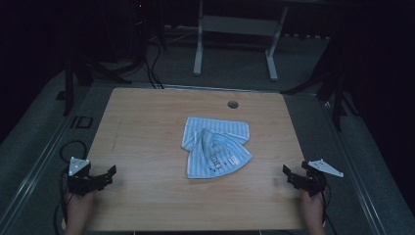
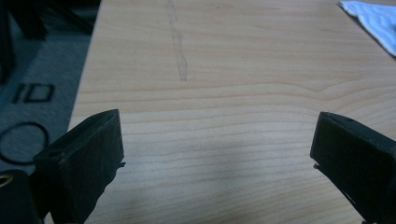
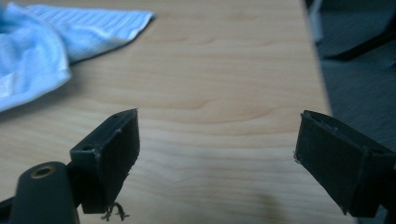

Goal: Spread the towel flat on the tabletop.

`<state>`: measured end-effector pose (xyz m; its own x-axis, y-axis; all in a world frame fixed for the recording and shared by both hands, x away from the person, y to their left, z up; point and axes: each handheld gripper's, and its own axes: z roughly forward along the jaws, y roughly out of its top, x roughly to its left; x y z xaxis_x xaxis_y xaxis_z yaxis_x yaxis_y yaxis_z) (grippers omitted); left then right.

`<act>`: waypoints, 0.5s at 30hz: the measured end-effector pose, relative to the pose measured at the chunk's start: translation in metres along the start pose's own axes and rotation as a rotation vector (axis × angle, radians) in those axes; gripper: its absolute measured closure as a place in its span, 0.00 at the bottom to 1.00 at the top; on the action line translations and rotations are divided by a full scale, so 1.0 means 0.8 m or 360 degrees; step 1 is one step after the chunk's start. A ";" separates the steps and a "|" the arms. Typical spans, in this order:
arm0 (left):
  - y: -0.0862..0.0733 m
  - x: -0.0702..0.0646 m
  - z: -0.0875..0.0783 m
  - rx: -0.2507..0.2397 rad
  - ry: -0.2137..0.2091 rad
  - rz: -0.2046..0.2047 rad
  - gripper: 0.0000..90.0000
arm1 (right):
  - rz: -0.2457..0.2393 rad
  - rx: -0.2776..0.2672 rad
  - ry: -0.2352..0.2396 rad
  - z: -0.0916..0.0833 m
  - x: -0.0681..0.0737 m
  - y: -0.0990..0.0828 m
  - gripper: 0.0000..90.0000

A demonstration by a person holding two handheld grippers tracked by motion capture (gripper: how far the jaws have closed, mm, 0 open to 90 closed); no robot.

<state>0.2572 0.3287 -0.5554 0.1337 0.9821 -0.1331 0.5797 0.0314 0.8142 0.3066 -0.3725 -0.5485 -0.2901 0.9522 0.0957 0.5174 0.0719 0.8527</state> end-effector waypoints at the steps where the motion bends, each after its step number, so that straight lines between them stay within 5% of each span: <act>1: 0.002 0.002 0.001 0.0036 -0.0017 0.0003 0.03 | 0.0001 0.0011 0.0016 0.001 0.000 0.001 0.15; 6: 0.006 0.007 0.002 0.0144 -0.0063 0.0041 0.03 | -0.0016 0.0078 0.0068 0.007 -0.002 0.006 0.15; 9: 0.012 0.007 -0.005 0.0244 -0.0104 0.0139 0.03 | -0.0147 0.0218 0.0089 0.010 -0.001 0.019 0.15; 12: 0.015 0.008 -0.008 0.0308 -0.0128 0.0179 0.03 | -0.0187 0.0263 0.0110 0.009 -0.001 0.025 0.15; 13: 0.018 0.008 -0.011 0.0364 -0.0111 0.0249 0.03 | -0.0217 0.0387 0.0149 0.011 -0.001 0.033 0.16; 15: 0.022 0.007 -0.014 0.0422 -0.0119 0.0303 0.03 | -0.0244 0.0484 0.0195 0.013 -0.002 0.039 0.15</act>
<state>0.2589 0.3368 -0.5359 0.3129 0.9489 -0.0419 0.7261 -0.2105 0.6546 0.3314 -0.3689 -0.5275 -0.4678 0.8821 0.0548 0.6708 0.3140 0.6719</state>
